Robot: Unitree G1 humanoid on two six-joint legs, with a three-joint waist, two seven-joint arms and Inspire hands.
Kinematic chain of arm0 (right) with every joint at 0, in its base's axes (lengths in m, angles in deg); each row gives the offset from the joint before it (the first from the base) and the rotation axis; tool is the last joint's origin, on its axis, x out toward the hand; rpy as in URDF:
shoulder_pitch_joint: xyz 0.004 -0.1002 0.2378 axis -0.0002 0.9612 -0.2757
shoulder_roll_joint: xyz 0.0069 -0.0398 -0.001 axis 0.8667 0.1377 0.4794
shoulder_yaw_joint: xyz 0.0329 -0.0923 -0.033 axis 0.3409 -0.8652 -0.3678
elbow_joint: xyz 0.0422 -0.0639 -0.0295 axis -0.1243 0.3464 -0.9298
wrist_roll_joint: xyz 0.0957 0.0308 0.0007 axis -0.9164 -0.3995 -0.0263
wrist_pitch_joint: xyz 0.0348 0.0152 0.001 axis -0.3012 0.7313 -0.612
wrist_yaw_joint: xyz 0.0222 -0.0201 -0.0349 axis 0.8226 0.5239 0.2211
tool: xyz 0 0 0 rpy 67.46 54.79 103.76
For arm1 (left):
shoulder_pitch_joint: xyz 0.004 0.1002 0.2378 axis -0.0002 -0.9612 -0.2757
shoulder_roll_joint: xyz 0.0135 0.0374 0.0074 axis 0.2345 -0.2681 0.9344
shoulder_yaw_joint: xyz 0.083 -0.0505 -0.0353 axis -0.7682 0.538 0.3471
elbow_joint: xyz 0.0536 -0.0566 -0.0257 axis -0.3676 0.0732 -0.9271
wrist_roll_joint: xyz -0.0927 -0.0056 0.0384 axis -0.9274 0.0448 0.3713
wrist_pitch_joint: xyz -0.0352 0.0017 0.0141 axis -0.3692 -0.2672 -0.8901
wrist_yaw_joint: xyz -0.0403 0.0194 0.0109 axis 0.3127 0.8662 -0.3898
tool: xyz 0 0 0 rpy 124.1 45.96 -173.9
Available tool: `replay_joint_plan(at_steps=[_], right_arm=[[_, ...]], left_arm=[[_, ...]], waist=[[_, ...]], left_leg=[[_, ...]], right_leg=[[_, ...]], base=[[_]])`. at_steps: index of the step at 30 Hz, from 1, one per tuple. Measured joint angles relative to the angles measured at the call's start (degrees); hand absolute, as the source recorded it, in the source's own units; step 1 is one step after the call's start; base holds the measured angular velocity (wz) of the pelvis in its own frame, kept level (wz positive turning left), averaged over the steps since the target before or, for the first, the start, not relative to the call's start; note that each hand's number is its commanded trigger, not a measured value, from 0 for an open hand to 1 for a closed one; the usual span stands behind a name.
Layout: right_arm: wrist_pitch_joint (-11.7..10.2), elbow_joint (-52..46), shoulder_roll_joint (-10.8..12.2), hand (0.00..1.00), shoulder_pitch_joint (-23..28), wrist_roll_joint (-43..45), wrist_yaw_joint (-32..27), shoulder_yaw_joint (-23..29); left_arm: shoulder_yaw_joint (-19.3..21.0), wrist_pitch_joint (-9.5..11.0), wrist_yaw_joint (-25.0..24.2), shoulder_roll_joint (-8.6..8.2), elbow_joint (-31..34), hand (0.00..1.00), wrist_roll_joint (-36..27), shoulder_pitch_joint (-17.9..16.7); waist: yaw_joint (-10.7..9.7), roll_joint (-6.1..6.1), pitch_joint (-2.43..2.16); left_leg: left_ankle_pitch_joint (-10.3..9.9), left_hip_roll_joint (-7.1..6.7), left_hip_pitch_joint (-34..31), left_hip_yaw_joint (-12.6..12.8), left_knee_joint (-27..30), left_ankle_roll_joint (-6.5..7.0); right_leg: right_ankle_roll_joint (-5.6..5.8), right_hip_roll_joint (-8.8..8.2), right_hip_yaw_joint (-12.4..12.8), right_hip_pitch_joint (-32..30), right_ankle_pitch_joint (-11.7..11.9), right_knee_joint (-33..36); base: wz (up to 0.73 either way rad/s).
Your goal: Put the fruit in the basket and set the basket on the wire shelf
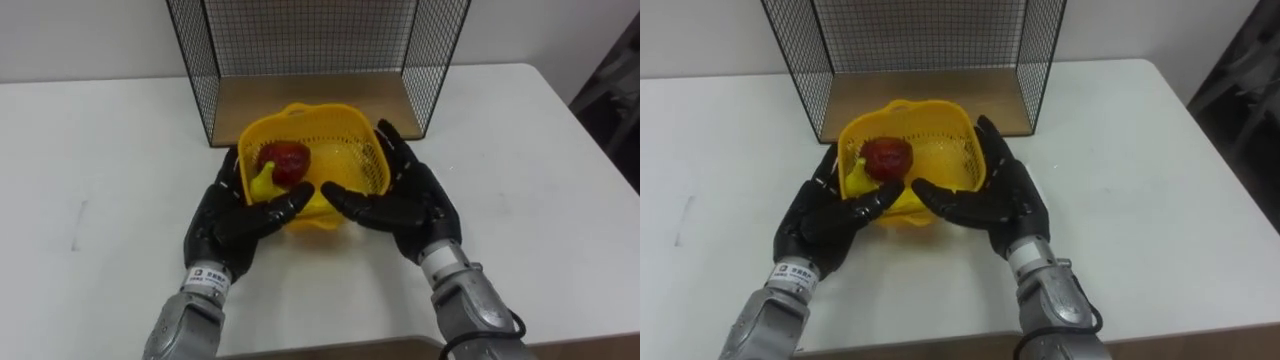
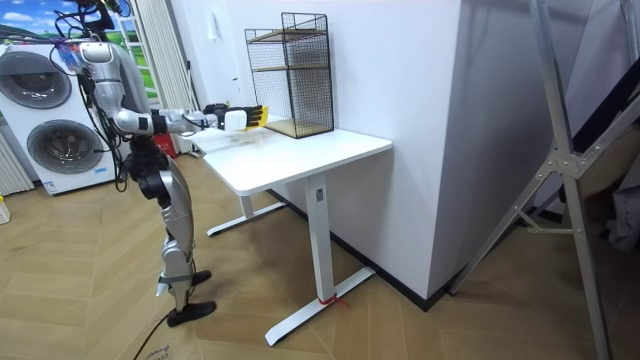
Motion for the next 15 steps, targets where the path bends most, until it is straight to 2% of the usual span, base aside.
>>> replay_joint_plan(at_steps=[7,12,15], right_arm=[[-1.3,-1.3,0.9,0.00,-0.2,0.0,-0.2,-0.3],[-1.4,-4.2,0.9,0.00,-0.2,0.0,-0.3,-0.4],[-2.7,-5.0,0.9,0.00,-0.4,0.0,-0.3,-0.8]], left_arm=[[-0.3,0.5,2.0,-0.59,0.0,0.00,0.0,0.0],[-0.3,1.4,2.8,-1.64,0.2,0.00,0.0,0.0],[-0.3,2.3,2.8,-2.27,0.6,0.00,0.0,0.0]], waist=[[-1.1,0.39,0.17],[-1.2,0.79,-0.06],[-1.2,0.77,-0.10]], left_leg=[[0.0,0.07,-0.2,0.0,0.0,-0.01],[0.0,0.13,-0.8,0.2,0.0,-0.01],[0.0,0.17,-0.5,0.5,0.0,-0.01]], right_leg=[[-0.04,0.09,0.0,-0.1,0.0,0.0],[-0.05,0.11,0.2,-1.0,0.1,0.3],[-0.05,0.12,0.5,-0.9,0.1,0.3]], base=[[0.00],[0.00],[-0.05]])
